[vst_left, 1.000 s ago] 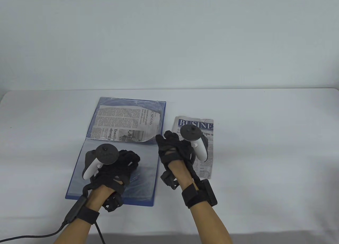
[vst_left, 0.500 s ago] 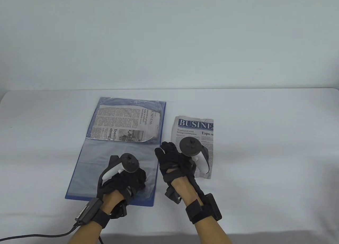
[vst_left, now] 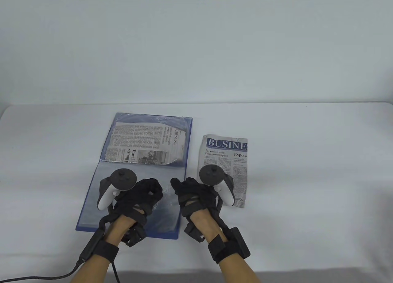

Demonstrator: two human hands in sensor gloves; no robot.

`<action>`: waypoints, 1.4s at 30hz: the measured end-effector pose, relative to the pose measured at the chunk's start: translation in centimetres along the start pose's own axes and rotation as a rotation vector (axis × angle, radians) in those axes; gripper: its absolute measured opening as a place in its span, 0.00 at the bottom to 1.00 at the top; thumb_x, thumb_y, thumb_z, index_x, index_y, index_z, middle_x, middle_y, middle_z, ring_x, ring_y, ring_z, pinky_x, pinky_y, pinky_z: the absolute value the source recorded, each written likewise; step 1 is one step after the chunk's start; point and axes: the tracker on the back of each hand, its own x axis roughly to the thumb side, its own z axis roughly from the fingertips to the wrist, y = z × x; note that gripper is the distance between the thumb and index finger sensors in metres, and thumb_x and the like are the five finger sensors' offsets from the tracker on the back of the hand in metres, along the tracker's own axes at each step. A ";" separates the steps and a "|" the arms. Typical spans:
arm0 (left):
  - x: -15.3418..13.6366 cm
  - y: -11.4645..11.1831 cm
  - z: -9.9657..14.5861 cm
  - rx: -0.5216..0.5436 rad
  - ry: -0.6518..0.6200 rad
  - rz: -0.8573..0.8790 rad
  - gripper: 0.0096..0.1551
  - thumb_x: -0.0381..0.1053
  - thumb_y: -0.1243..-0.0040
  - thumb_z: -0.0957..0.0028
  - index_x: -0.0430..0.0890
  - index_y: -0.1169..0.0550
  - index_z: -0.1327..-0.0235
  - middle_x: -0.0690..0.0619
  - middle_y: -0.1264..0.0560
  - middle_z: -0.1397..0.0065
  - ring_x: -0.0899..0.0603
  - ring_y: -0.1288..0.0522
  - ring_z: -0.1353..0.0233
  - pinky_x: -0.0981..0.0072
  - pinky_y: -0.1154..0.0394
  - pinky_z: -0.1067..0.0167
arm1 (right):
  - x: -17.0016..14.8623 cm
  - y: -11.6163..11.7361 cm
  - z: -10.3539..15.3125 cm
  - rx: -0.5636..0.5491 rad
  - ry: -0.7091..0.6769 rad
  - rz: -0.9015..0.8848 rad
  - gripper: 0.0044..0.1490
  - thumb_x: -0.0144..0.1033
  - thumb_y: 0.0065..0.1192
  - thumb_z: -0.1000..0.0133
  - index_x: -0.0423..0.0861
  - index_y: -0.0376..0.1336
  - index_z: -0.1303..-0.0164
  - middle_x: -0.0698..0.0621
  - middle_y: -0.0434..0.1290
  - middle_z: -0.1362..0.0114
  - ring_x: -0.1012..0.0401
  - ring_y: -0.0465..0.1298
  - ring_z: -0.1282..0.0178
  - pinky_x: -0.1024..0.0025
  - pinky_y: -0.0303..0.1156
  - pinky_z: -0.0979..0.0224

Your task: Insert newspapers into folder

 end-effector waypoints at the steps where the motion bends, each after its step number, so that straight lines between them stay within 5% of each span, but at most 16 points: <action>1: 0.1 0.0 0.0 0.005 0.005 -0.009 0.22 0.56 0.46 0.35 0.58 0.35 0.30 0.54 0.49 0.10 0.37 0.60 0.09 0.36 0.55 0.13 | 0.1 0.3 -0.2 0.023 0.005 0.015 0.43 0.52 0.52 0.34 0.28 0.55 0.27 0.29 0.35 0.22 0.30 0.46 0.22 0.24 0.34 0.32; 3: 0.1 0.0 0.2 0.023 0.004 -0.012 0.22 0.56 0.46 0.35 0.58 0.35 0.30 0.54 0.49 0.10 0.37 0.59 0.08 0.36 0.54 0.13 | 0.1 0.8 -0.7 0.035 -0.001 -0.002 0.39 0.43 0.54 0.33 0.30 0.50 0.24 0.30 0.32 0.22 0.32 0.45 0.21 0.23 0.32 0.33; 7: 0.2 0.1 0.3 0.032 -0.009 0.013 0.22 0.56 0.46 0.35 0.58 0.35 0.30 0.53 0.48 0.10 0.37 0.58 0.09 0.36 0.54 0.13 | 0.0 0.8 -1.1 -0.038 -0.063 -0.019 0.26 0.34 0.58 0.35 0.36 0.58 0.31 0.34 0.40 0.20 0.36 0.52 0.21 0.22 0.34 0.33; 20: 0.2 0.7 0.7 0.053 -0.002 0.040 0.21 0.56 0.44 0.35 0.56 0.31 0.31 0.53 0.44 0.11 0.37 0.53 0.09 0.36 0.51 0.13 | -0.7 1.2 -1.3 0.021 -0.019 -0.038 0.23 0.35 0.52 0.35 0.34 0.60 0.37 0.33 0.44 0.21 0.36 0.56 0.24 0.24 0.35 0.31; 24: 0.1 0.6 0.6 0.030 -0.008 0.061 0.21 0.55 0.44 0.35 0.55 0.30 0.31 0.54 0.43 0.11 0.37 0.54 0.09 0.36 0.52 0.13 | -0.9 1.6 -1.8 0.085 -0.034 -0.076 0.36 0.42 0.53 0.34 0.31 0.53 0.26 0.32 0.39 0.20 0.34 0.50 0.23 0.24 0.31 0.33; 28: 0.0 0.7 0.7 0.041 -0.003 0.046 0.22 0.55 0.44 0.35 0.56 0.30 0.30 0.54 0.43 0.11 0.37 0.53 0.09 0.36 0.51 0.13 | -0.5 1.6 -1.9 0.056 -0.050 -0.067 0.24 0.35 0.55 0.35 0.34 0.61 0.36 0.34 0.44 0.21 0.37 0.55 0.23 0.24 0.35 0.32; 31: -0.1 0.8 0.7 0.046 0.006 0.045 0.22 0.55 0.45 0.35 0.56 0.31 0.30 0.54 0.43 0.11 0.37 0.53 0.09 0.36 0.51 0.13 | -0.2 1.3 -1.5 -0.015 -0.034 0.007 0.24 0.45 0.56 0.34 0.36 0.68 0.48 0.34 0.50 0.22 0.37 0.60 0.26 0.25 0.38 0.31; 42: -0.5 1.6 1.1 0.051 0.013 0.087 0.21 0.55 0.43 0.36 0.54 0.28 0.30 0.54 0.40 0.12 0.37 0.50 0.09 0.36 0.51 0.13 | -0.9 0.2 -0.6 0.121 0.126 0.124 0.24 0.41 0.54 0.33 0.33 0.70 0.50 0.32 0.55 0.25 0.37 0.65 0.30 0.32 0.50 0.29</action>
